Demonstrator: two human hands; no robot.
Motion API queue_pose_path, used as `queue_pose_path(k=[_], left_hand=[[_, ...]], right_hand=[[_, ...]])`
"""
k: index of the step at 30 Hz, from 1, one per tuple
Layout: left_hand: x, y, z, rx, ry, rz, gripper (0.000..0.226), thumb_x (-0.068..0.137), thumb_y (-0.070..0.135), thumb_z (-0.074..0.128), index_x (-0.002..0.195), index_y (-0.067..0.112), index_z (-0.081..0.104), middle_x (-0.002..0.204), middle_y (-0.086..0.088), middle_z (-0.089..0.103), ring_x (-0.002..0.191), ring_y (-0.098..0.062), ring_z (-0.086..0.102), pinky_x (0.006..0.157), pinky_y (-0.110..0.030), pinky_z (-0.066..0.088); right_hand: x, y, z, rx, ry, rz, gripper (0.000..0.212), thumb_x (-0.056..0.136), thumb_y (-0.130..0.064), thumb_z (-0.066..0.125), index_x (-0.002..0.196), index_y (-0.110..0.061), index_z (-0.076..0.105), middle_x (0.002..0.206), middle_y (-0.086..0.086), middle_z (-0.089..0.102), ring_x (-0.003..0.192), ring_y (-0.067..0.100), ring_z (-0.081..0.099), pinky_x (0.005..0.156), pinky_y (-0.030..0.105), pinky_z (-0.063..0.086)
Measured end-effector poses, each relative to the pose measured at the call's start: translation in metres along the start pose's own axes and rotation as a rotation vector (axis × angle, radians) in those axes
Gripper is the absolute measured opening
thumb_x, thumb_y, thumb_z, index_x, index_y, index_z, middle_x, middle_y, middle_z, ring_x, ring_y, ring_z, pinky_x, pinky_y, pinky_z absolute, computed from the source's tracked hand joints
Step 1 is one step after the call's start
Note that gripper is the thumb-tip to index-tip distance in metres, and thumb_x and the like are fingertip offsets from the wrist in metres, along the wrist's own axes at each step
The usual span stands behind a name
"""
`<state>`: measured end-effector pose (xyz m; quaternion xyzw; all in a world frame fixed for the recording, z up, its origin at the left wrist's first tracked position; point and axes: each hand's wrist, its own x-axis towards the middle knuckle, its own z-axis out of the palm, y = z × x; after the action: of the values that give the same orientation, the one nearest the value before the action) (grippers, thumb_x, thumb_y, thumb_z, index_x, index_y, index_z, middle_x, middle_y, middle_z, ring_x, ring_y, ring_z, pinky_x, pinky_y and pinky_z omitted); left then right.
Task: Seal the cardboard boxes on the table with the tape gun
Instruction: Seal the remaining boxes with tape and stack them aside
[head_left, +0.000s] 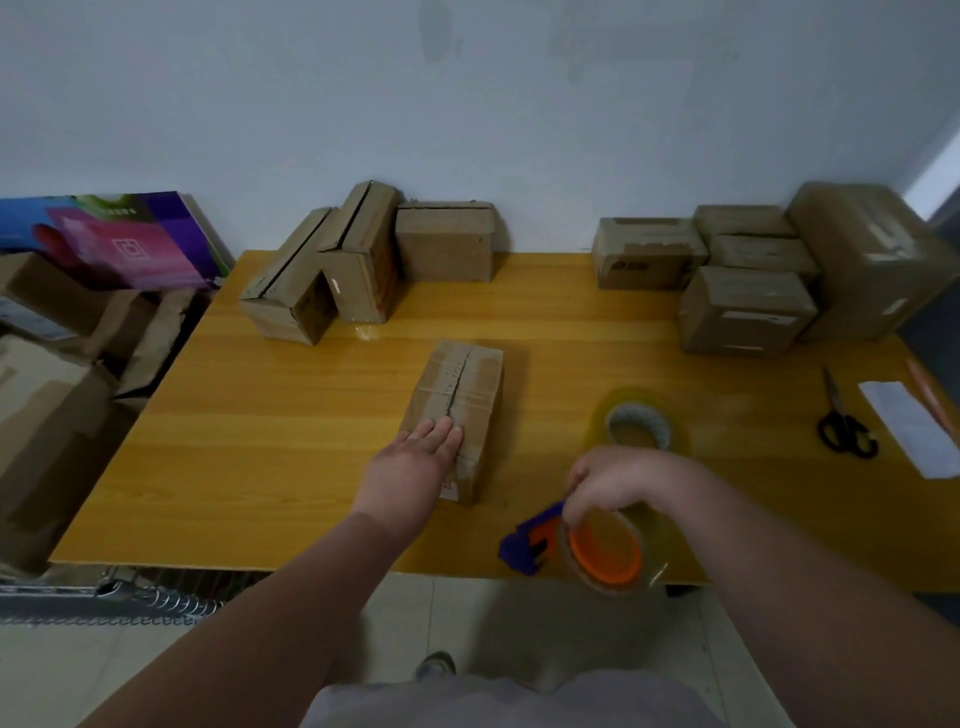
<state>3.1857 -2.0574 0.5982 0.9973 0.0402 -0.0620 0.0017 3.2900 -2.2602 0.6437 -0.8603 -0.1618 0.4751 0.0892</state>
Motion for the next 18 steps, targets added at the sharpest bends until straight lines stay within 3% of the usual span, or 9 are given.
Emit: queue_pose_path(k=[3, 5, 7, 9, 13, 18], left_hand=[[0.000, 0.000, -0.005, 0.015, 0.003, 0.000, 0.058, 0.102, 0.011, 0.033, 0.154, 0.021, 0.008, 0.161, 0.003, 0.008, 0.147, -0.015, 0.011, 0.116, -0.029, 0.017], [0.001, -0.004, -0.008, -0.024, 0.033, -0.014, 0.055, 0.101, 0.011, 0.038, 0.152, 0.020, 0.021, 0.158, 0.002, 0.022, 0.144, -0.018, 0.025, 0.112, -0.029, 0.028], [0.005, -0.008, -0.015, -0.089, 0.085, -0.024, 0.049, 0.097, 0.009, 0.045, 0.144, 0.018, 0.040, 0.147, -0.003, 0.045, 0.129, -0.023, 0.047, 0.098, -0.031, 0.043], [0.009, -0.012, -0.028, -0.077, 0.112, -0.042, 0.040, 0.094, 0.011, 0.051, 0.133, 0.020, 0.053, 0.129, -0.004, 0.059, 0.110, -0.026, 0.060, 0.082, -0.032, 0.049], [0.028, -0.018, -0.068, -0.064, 0.157, -0.142, 0.030, 0.095, 0.016, 0.050, 0.123, 0.026, 0.056, 0.114, -0.001, 0.060, 0.102, -0.023, 0.060, 0.075, -0.032, 0.051], [0.049, -0.026, -0.113, -0.087, 0.125, -0.145, 0.027, 0.097, 0.015, 0.048, 0.116, 0.023, 0.064, 0.108, -0.005, 0.064, 0.101, -0.024, 0.060, 0.082, -0.035, 0.053]], right_hand=[[0.000, 0.012, 0.006, 0.107, 0.092, -0.028, 0.067, 0.074, -0.044, 0.076, 0.132, -0.018, 0.054, 0.127, 0.001, 0.052, 0.114, 0.019, 0.053, 0.091, 0.032, 0.049], [0.002, 0.018, 0.009, 0.213, 0.205, -0.056, 0.076, 0.070, -0.055, 0.077, 0.134, -0.023, 0.048, 0.123, -0.004, 0.047, 0.109, 0.014, 0.050, 0.083, 0.026, 0.045], [0.007, 0.024, 0.013, 0.303, 0.281, -0.076, 0.070, 0.077, -0.055, 0.071, 0.135, -0.026, 0.044, 0.119, -0.004, 0.048, 0.101, 0.013, 0.053, 0.075, 0.024, 0.045], [0.013, 0.028, 0.020, 0.348, 0.330, -0.119, 0.054, 0.089, -0.038, 0.064, 0.136, -0.024, 0.041, 0.116, 0.000, 0.053, 0.089, 0.011, 0.058, 0.063, 0.021, 0.046], [0.019, 0.033, 0.036, 0.277, 0.437, -0.181, 0.045, 0.092, -0.008, 0.058, 0.130, -0.025, 0.041, 0.110, 0.001, 0.056, 0.090, 0.015, 0.056, 0.058, 0.020, 0.045], [0.024, 0.036, 0.056, 0.122, 0.428, -0.137, 0.042, 0.084, -0.013, 0.069, 0.108, -0.030, 0.039, 0.097, -0.001, 0.057, 0.084, 0.016, 0.058, 0.060, 0.029, 0.049]])
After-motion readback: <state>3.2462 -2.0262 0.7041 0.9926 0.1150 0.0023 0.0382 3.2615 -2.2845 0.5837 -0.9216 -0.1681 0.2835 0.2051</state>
